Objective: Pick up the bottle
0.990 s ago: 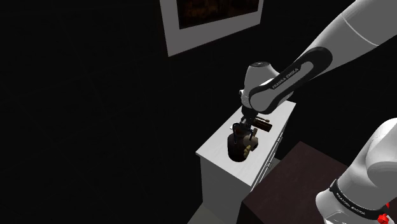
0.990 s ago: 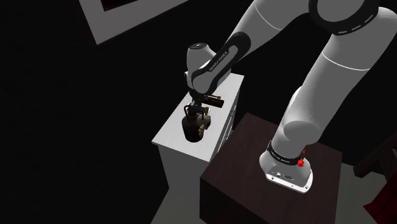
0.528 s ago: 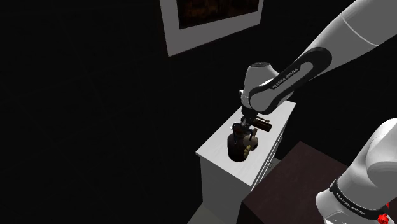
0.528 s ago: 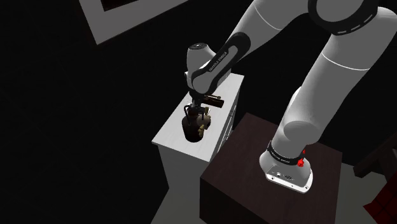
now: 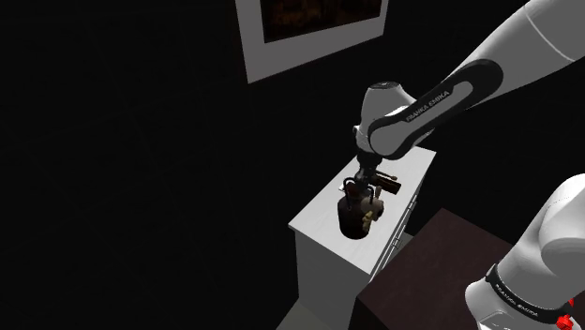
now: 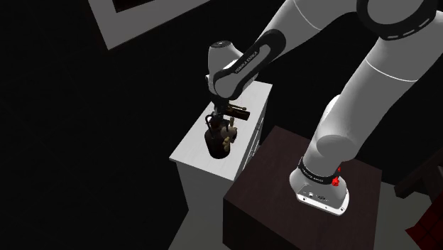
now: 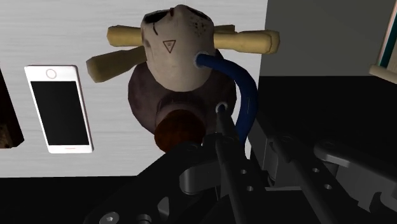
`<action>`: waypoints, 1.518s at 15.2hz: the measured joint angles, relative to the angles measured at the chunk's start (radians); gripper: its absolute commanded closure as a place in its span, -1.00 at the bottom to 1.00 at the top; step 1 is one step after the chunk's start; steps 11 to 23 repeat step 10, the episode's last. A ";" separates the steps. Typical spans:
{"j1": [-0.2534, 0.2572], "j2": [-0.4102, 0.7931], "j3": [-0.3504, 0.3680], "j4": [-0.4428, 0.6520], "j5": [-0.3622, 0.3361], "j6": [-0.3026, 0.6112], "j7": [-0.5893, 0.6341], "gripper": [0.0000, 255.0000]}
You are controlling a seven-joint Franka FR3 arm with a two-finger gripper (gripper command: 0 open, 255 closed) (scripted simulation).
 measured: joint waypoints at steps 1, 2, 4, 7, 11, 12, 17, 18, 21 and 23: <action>0.000 -0.015 0.000 0.003 0.000 -0.018 0.000 1.00; 0.000 -0.028 0.000 0.003 -0.001 -0.031 0.001 1.00; -0.002 -0.048 -0.002 0.013 -0.001 -0.062 -0.003 1.00; -0.004 -0.084 -0.004 0.027 -0.002 -0.111 -0.007 1.00; -0.002 -0.107 -0.002 0.043 -0.002 -0.150 -0.004 1.00; -0.002 -0.107 -0.002 0.043 -0.002 -0.150 -0.004 1.00; -0.002 -0.107 -0.002 0.043 -0.002 -0.150 -0.004 1.00; -0.002 -0.107 -0.002 0.043 -0.002 -0.150 -0.004 1.00; -0.002 -0.107 -0.002 0.043 -0.002 -0.150 -0.004 1.00; -0.002 -0.107 -0.002 0.043 -0.002 -0.150 -0.004 1.00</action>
